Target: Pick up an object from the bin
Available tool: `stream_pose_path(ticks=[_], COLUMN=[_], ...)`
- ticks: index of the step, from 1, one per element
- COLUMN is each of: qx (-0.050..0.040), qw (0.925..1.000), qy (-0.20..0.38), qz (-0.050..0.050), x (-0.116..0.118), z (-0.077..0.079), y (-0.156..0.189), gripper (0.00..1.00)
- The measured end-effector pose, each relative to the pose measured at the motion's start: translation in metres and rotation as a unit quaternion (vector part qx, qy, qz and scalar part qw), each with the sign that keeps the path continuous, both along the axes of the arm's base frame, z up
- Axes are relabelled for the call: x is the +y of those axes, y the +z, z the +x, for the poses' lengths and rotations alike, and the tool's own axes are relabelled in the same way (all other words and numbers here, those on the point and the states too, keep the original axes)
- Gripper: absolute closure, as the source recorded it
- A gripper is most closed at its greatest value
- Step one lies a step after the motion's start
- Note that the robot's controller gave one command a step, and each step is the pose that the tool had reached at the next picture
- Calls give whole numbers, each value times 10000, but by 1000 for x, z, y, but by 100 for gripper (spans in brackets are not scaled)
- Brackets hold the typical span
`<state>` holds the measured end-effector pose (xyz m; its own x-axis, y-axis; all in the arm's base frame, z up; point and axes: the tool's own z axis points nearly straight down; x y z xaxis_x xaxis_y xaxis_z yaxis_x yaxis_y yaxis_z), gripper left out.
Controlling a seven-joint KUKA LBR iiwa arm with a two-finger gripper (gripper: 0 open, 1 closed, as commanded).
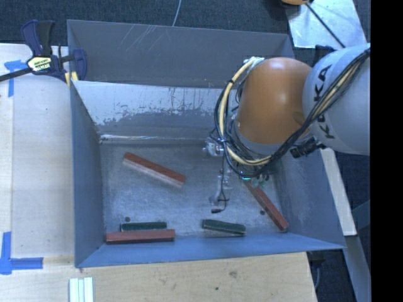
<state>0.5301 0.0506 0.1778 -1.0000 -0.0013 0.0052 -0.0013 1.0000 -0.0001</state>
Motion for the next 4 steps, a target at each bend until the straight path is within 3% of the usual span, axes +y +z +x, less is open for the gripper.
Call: stream_pose_path(ticks=[1,2,3,4], qx=[-59,-77,-43,-56], qw=[10000,9986,9974,9975], qy=[-59,-517,-716,-700], qz=[3,9,1,11], x=[1,23,48,86], z=[6,45,37,51], y=[1,-55,-83,-106], gripper=[0,0,0,100])
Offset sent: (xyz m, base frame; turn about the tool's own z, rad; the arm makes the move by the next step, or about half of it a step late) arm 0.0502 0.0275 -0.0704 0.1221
